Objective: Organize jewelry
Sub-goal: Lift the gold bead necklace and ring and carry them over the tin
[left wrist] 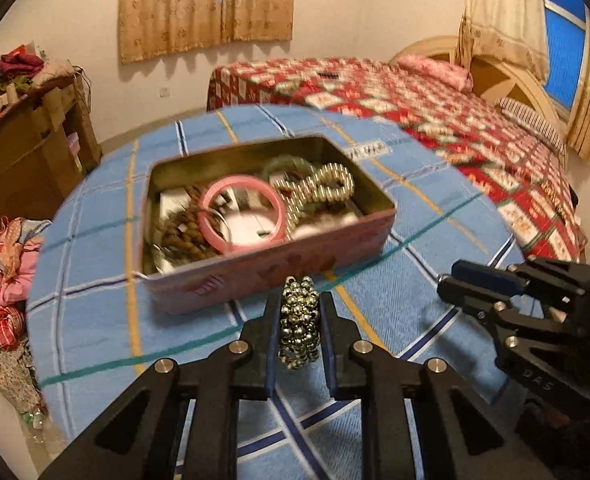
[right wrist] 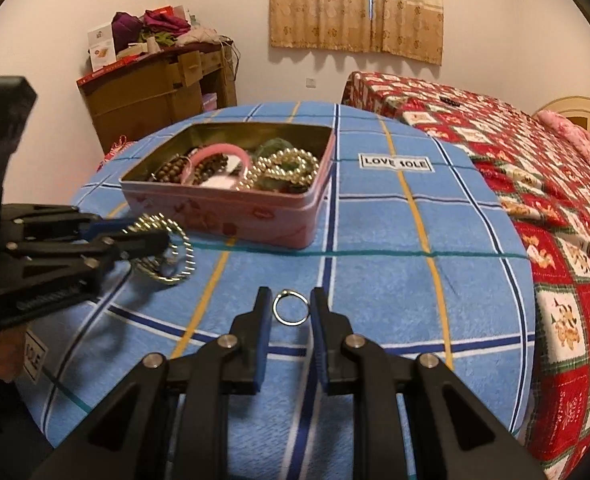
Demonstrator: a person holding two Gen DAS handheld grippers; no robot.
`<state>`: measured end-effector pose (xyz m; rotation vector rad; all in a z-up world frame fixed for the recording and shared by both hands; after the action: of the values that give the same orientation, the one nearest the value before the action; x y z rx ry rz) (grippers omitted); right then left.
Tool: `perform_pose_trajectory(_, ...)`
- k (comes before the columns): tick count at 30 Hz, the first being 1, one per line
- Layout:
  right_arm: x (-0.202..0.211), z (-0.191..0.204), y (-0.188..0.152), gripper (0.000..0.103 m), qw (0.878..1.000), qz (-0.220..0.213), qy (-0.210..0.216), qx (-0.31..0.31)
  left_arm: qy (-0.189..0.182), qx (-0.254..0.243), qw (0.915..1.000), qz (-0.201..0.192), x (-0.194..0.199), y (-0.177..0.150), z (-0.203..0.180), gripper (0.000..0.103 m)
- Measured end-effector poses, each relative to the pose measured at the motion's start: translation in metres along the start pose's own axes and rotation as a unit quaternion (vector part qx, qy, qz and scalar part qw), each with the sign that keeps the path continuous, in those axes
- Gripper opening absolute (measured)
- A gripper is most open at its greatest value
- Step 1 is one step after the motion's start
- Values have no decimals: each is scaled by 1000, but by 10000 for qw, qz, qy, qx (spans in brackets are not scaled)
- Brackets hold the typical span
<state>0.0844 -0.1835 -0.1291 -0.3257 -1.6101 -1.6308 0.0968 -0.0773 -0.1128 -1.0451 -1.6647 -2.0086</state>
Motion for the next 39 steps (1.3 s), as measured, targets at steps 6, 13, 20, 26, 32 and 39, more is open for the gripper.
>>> perform_pose_trajectory(6,8,12,13,22,9998,-140,71,117,142,-85,9995,-252,19,17,10,18)
perform_pose_trajectory(13,15,21,32,22,9990,-311,144,282,279,-14,9990,-362,24,28,25,18)
perform_pose_trajectory(20,19,28,53,22,9978,-477,182,433,381,-1,9983,-442,26,41,37,18)
perform_pose_trajectory(26,19,34,71,22,9961,-613,208,598,453,-59,9976,-521,27,55,45,18)
perform_pose_trajectory(32,17,40,90,22,9944,-739,214,726,552,-104,9967,-584,26,71,54,18)
perform_pose_trajectory(39,12,46,105,22,9931,-810,227,818,642,-157,9959,-616,22,85,63,18)
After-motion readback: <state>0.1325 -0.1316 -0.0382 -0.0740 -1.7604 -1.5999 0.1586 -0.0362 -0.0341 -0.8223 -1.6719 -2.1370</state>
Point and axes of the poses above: each gripper's, at about its wrist camera, not at the fingertips, and x roughly against the way its jaws point, z to its left, y to its top, the point moved 8 cm from there along -x, roughly the way its jaws point, and after that the axes turned 9 degrees about -x, right-handed, at the moved point
